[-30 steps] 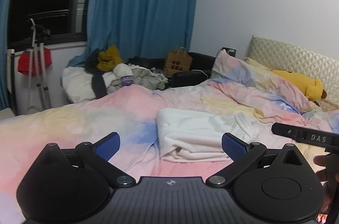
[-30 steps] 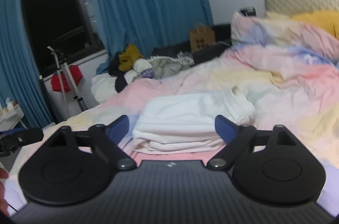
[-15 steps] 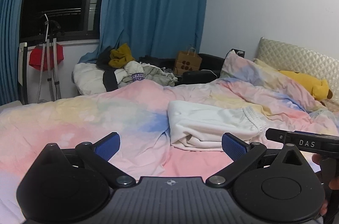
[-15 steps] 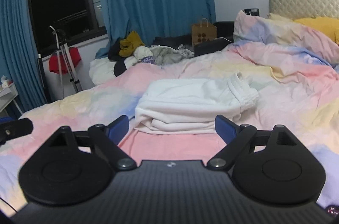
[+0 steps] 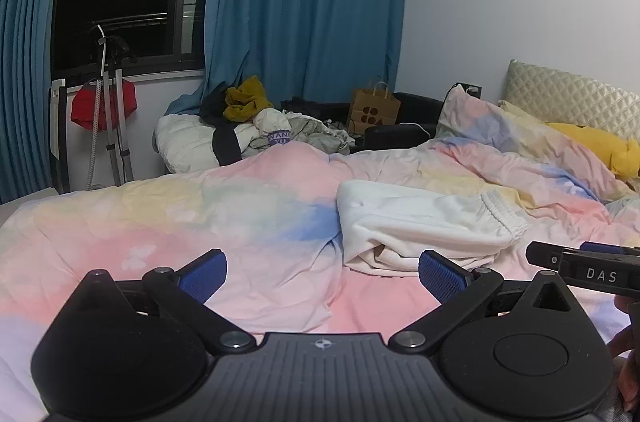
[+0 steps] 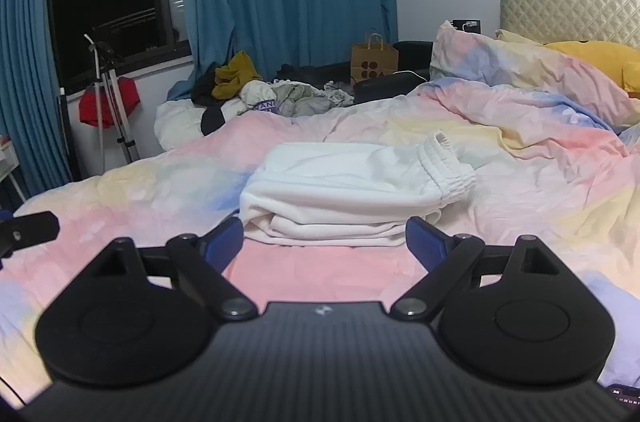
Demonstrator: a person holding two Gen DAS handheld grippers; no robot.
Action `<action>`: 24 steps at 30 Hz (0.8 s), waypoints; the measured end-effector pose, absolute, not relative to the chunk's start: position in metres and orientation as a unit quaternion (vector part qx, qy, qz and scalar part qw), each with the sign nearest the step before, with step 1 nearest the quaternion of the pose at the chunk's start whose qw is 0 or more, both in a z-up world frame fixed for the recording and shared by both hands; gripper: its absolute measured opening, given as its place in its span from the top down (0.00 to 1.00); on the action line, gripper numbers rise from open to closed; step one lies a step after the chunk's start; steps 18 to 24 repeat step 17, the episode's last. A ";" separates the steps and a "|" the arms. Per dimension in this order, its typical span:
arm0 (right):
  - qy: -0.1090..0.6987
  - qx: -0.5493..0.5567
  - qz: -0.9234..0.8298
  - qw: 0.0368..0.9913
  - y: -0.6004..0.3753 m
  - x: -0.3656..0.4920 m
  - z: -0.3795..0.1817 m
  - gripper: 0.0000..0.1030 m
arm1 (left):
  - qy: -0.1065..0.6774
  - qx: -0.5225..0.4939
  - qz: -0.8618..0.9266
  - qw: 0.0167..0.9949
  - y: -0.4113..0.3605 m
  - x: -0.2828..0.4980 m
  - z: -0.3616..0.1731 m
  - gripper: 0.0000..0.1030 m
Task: Fold clothes
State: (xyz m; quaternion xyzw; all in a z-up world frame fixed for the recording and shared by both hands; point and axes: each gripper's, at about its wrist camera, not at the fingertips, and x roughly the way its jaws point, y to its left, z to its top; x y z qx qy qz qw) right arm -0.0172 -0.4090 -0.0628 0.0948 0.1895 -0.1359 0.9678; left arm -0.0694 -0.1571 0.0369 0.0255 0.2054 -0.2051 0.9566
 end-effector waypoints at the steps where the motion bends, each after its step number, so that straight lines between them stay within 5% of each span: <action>1: 0.190 0.095 -0.136 0.968 -0.409 -0.017 -0.063 0.13 | 0.205 0.025 -0.204 0.957 -0.157 -0.070 0.037 0.00; 24: 0.195 0.101 -0.143 0.965 -0.412 -0.019 -0.066 0.13 | 0.211 0.024 -0.182 0.960 -0.154 -0.063 0.033 0.00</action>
